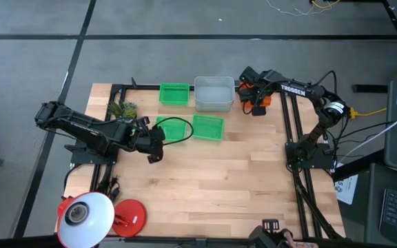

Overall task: Stack baskets by color
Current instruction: Stack the bottom orange bin on top of the top orange bin, then stack the bottom left green bin on top of the top green bin

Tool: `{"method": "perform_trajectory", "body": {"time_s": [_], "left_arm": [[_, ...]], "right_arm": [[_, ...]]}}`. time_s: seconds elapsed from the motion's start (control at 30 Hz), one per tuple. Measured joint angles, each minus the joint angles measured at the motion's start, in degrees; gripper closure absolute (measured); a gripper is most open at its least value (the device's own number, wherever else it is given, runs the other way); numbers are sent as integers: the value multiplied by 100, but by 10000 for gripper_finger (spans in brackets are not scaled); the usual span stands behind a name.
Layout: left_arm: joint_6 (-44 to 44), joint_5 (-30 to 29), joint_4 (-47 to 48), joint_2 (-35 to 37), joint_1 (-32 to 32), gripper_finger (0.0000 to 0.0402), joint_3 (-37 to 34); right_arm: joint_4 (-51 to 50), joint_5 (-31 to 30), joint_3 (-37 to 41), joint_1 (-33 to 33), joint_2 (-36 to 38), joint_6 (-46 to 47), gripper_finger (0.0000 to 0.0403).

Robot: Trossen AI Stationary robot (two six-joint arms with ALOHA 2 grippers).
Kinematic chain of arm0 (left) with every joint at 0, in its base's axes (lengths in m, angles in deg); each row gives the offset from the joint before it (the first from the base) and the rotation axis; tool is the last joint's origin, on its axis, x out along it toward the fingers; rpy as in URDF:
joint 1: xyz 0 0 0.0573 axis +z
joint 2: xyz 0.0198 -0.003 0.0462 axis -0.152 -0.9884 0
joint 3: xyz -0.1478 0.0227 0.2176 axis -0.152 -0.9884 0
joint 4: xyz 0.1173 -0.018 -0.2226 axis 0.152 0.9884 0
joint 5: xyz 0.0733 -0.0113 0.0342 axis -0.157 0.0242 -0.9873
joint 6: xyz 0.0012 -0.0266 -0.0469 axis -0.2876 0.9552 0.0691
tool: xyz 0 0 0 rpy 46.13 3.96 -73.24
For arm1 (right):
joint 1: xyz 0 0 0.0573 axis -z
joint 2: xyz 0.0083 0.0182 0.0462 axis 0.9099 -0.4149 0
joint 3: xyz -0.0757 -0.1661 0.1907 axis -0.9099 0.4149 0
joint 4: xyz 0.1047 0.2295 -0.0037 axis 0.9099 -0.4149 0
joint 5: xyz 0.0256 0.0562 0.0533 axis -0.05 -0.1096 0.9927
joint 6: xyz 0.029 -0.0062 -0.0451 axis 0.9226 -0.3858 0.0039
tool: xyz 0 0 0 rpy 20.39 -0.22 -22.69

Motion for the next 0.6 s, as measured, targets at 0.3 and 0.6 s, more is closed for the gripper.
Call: {"method": "perform_trajectory", "body": {"time_s": [0.3, 0.6], "left_arm": [[7, 2, -2, 0, 0, 401, 0], [4, -40, -90, 0, 0, 401, 0]], "right_arm": [[-16, -516, 0, 36, 2, 405, 274], [-1471, -715, -391, -391, 11, 3589, 272]]}}
